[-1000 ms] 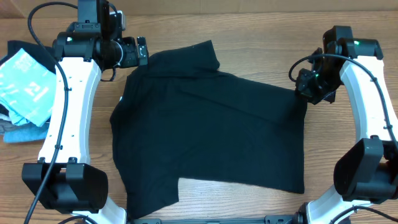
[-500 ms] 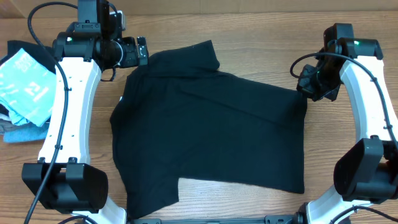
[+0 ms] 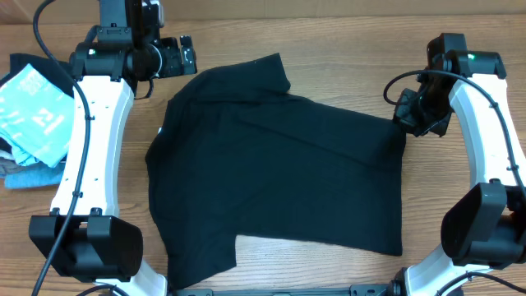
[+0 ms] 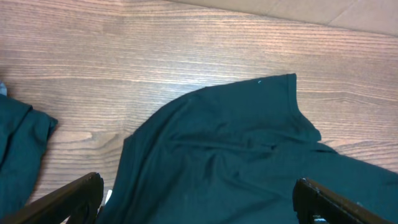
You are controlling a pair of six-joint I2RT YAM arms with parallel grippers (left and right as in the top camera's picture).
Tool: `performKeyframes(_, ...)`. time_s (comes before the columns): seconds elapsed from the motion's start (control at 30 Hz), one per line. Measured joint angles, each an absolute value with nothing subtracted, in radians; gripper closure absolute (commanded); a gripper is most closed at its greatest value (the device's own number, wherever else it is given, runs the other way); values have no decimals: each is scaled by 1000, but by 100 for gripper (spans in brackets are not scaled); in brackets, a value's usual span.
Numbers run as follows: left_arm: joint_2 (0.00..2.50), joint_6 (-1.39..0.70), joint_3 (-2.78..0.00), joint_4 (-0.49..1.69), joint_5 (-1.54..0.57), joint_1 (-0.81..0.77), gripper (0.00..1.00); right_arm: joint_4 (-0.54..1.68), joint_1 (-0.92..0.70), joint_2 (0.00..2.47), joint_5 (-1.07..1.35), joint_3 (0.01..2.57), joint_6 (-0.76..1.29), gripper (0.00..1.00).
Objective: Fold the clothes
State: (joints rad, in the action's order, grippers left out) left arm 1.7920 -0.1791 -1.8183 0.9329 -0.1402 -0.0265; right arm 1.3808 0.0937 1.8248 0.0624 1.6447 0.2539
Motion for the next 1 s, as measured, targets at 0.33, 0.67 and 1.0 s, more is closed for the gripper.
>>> performKeyframes(0.33, 1883, 1, -1818, 719, -204, -59, 62, 1362, 93, 1825, 62, 1644, 254, 96)
performKeyframes(0.67, 2220, 184, -1818, 581, -200, -193, 96, 1313, 94, 1825, 62, 1643, 255, 96)
performKeyframes(1.0, 2322, 221, -1818, 432, -172, -207, 96, 1308, 94, 1825, 62, 1643, 255, 96)
